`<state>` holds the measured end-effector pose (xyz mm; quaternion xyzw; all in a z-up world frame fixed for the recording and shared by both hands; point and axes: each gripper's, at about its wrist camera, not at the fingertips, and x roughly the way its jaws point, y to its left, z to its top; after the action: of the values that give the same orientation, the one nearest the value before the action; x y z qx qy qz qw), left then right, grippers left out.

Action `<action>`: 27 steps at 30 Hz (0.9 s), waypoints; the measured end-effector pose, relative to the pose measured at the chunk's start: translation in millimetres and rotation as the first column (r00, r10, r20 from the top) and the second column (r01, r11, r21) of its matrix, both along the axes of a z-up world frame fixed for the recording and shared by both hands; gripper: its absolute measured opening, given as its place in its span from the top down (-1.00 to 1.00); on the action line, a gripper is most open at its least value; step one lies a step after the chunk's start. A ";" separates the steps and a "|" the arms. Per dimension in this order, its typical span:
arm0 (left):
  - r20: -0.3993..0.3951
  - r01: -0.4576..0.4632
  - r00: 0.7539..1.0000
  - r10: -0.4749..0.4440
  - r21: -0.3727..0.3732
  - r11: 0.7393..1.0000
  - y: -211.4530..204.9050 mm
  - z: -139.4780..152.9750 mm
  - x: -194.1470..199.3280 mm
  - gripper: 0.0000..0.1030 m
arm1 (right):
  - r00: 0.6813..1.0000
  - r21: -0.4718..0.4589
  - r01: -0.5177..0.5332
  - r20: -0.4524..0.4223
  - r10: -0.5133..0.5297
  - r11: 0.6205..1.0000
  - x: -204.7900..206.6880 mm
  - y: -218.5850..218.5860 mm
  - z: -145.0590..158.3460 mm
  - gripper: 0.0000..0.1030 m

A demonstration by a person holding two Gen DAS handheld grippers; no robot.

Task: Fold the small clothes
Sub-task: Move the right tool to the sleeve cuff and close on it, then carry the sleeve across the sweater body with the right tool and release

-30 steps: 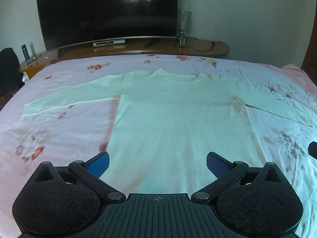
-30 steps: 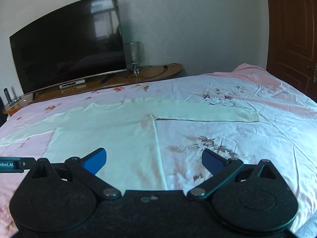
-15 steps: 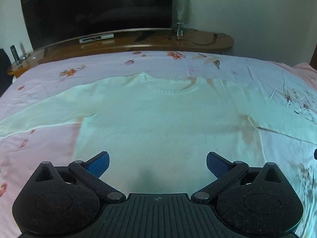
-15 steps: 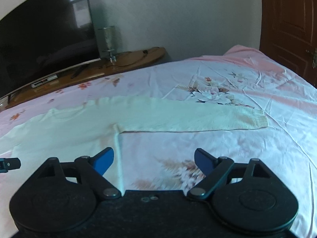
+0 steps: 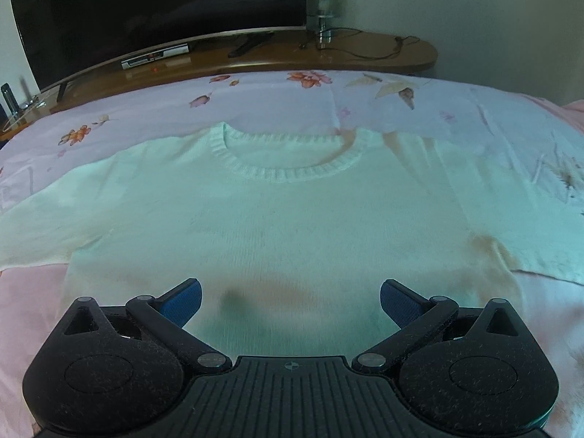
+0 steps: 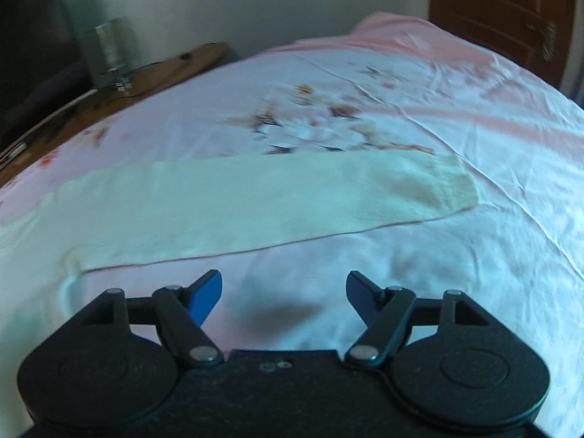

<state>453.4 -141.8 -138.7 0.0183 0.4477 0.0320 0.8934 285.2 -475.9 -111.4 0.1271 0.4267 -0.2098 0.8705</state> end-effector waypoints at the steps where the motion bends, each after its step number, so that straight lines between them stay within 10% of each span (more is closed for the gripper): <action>1: -0.003 -0.002 1.000 0.002 0.004 1.000 -0.6 -2.1 3.3 -1.00 | 1.000 0.006 0.015 -0.003 -0.015 1.000 1.4 -7.0 -2.1 -0.44; 11: 0.003 -0.016 1.000 0.016 0.011 1.000 7.3 -6.6 24.5 -1.00 | 0.984 -0.029 0.174 0.049 -0.172 0.984 23.9 -63.9 -15.9 -0.40; 18: 0.010 -0.017 1.000 0.017 -0.027 0.999 26.2 -4.3 23.7 -1.00 | 0.966 -0.041 0.223 0.141 -0.215 0.974 32.6 -80.5 -12.8 0.73; 27: 0.023 -0.117 0.993 0.118 -0.058 0.991 89.3 4.4 11.8 -1.00 | 0.941 -0.128 -0.150 0.285 0.181 0.980 79.0 47.1 33.0 0.77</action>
<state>465.2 -52.6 -134.3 -0.0337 0.4369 0.0720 0.8960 364.2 -428.8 -78.5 0.0749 0.2893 -0.1365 0.9445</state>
